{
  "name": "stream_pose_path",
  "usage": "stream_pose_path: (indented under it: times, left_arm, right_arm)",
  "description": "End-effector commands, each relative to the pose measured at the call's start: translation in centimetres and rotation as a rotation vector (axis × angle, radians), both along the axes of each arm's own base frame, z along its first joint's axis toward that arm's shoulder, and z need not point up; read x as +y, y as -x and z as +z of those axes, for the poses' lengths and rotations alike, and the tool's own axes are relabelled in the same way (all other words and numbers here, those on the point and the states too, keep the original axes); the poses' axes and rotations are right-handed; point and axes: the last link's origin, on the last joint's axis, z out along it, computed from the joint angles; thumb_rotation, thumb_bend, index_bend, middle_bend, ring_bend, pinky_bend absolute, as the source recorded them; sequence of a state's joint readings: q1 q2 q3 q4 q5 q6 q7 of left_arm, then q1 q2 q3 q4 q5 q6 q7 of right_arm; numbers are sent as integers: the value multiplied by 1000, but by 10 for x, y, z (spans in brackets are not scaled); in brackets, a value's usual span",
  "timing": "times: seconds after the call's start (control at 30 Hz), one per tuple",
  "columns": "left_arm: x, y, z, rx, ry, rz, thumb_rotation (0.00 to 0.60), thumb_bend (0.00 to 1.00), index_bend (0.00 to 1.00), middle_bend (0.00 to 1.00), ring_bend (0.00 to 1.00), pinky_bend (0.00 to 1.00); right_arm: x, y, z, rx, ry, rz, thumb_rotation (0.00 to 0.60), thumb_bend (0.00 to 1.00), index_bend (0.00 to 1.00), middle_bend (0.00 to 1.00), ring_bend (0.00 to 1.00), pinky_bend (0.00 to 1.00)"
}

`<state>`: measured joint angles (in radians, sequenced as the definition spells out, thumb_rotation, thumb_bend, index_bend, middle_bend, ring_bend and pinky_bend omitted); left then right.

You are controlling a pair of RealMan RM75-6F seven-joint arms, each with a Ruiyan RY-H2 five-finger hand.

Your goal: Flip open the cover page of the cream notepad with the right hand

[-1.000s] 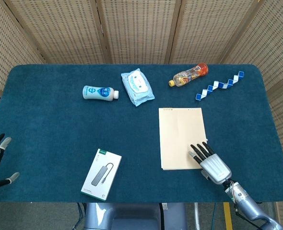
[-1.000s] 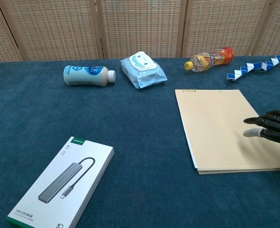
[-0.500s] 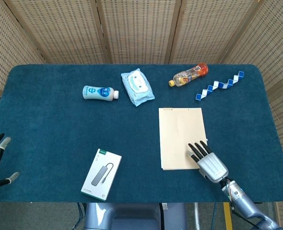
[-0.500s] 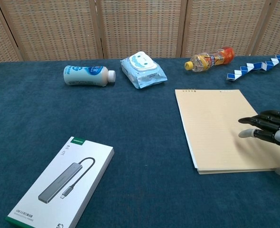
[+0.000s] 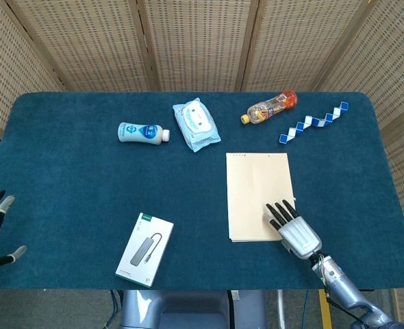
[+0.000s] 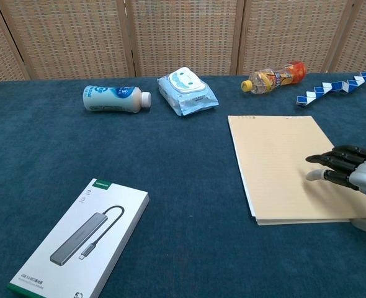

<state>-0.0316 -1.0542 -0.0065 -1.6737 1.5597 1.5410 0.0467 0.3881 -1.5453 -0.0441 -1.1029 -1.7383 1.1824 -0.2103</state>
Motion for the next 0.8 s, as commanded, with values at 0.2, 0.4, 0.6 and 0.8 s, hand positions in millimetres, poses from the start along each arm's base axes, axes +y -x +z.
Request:
stream_pose_path:
  times: [0.2,0.4,0.6,0.8]
  left_arm:
    - [0,0,0,0,1,0,600,0,0,0,0,0]
    - [0,0,0,0,1,0,600,0,0,0,0,0]
    - [1,0,-1,1,2,0,600,0,0,0,0,0]
    - [2,0,-1,2,3,5,600,0,0,0,0,0]
  right_arm:
    - [-6,-4,0,-14,45,17,600,436,152,57,0,10]
    - [-14,-9,1,-55,105,37,600,466,157,69,0,24]
    - [-25,-14,0,-52,138,69,600,466,157,68,0,24]
    - [-41,-26,-8,-35,133,103,600,466,157,67,0,24]
